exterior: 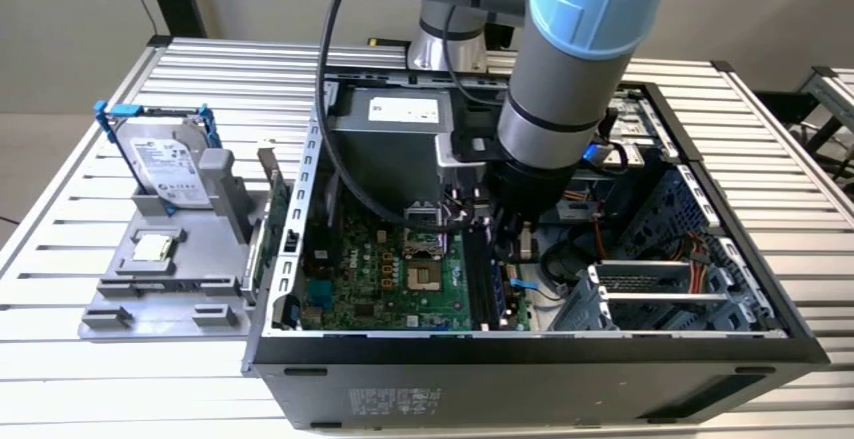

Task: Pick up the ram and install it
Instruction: 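Press down the ram until it locks into place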

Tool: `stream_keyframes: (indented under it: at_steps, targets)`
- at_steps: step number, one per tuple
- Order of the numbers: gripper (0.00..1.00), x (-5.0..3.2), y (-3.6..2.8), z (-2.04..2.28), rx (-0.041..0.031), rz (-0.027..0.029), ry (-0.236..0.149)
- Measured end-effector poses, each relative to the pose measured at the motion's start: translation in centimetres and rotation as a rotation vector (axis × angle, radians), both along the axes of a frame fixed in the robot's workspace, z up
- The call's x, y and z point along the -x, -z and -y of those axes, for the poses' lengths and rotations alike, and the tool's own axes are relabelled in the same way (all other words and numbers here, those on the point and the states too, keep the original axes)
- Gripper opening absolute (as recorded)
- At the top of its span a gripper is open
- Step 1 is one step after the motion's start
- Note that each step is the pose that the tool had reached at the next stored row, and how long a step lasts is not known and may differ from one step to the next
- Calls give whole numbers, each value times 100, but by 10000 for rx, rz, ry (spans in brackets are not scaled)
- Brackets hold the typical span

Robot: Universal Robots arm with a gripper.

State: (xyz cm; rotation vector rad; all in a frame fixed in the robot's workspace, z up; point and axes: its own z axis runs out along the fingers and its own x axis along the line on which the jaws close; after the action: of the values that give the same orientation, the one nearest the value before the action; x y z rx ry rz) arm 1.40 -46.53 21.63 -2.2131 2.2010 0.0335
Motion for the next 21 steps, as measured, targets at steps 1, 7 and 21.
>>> stream_keyframes:
  at_steps: [1,7,21]
  targets:
    - [0,0,0,-1,1,0,0]
    - [0,0,-188,0,-32,7,1]
    - [0,0,-397,0,-28,2,1]
